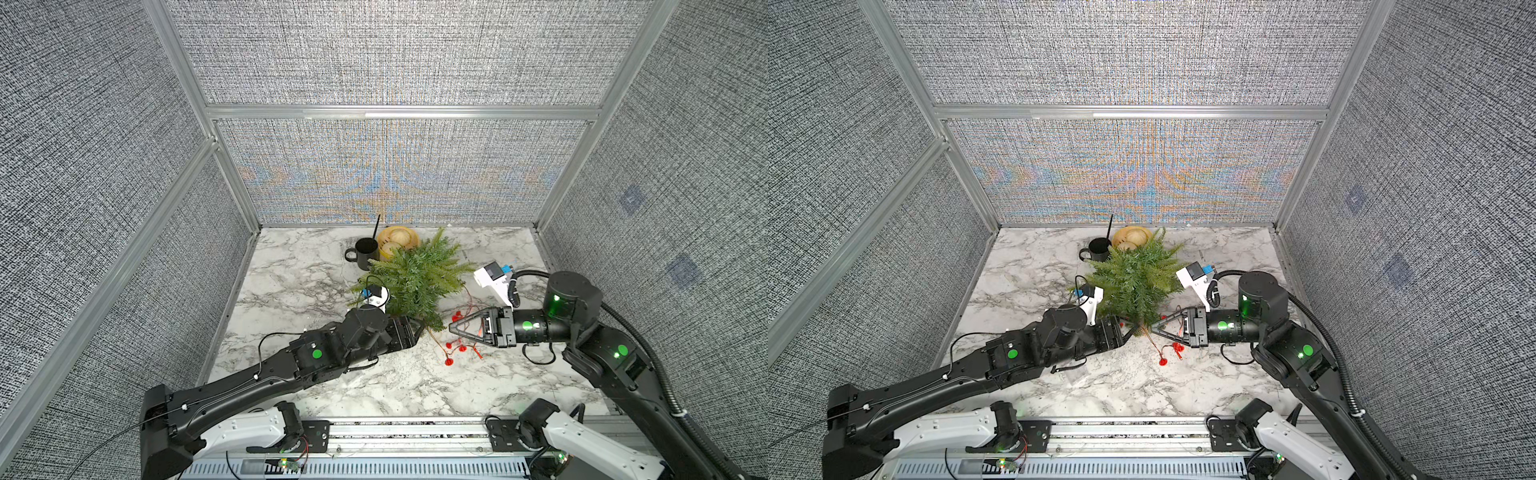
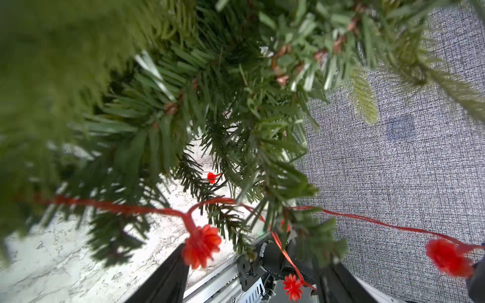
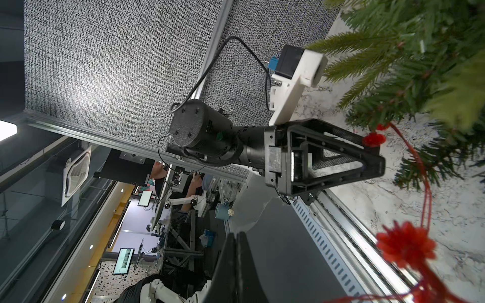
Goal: Remove string lights from the small christmas tree
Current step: Remove the light string from the Christmas tree.
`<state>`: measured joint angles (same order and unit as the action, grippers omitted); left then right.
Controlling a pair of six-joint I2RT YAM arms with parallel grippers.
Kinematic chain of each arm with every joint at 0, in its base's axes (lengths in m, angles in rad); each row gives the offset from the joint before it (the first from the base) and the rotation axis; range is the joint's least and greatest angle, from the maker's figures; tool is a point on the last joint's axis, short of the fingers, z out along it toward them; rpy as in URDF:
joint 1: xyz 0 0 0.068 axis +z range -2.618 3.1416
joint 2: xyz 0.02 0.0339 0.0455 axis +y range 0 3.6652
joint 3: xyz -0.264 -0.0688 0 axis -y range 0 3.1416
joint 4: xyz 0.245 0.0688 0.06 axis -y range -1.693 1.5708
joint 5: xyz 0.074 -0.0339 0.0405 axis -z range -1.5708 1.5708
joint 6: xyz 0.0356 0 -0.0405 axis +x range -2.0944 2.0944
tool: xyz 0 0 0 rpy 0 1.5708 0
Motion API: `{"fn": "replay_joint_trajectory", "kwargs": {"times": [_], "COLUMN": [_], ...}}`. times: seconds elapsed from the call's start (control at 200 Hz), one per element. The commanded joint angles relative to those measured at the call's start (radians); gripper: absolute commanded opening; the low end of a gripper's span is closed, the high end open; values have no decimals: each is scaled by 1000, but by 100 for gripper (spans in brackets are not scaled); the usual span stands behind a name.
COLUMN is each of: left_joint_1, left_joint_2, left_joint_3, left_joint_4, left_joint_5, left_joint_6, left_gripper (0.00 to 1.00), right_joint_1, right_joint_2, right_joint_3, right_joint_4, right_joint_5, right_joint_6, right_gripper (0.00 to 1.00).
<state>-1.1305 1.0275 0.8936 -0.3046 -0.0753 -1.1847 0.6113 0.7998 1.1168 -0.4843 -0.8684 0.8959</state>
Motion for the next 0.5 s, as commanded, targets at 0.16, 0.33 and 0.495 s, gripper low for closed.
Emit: {"fn": "replay_joint_trajectory", "kwargs": {"times": [0.16,0.33,0.495], "left_joint_1": [-35,-50,-50], "left_joint_2": [-28,-18,-3], "left_joint_3": [-2,8,-5], "left_joint_4": [-29,-41,-4], "left_joint_5": [-21,-14,-46], "left_joint_6": [-8,10,10], "left_gripper": [70,69,67], "right_joint_1": [5,10,13], "right_joint_2": [15,23,21], "right_joint_3": [3,-5,-5], "right_joint_4": [49,60,67], "right_joint_5": [-5,2,9], "right_joint_6": [1,7,11], "right_gripper": [0,0,0]}}
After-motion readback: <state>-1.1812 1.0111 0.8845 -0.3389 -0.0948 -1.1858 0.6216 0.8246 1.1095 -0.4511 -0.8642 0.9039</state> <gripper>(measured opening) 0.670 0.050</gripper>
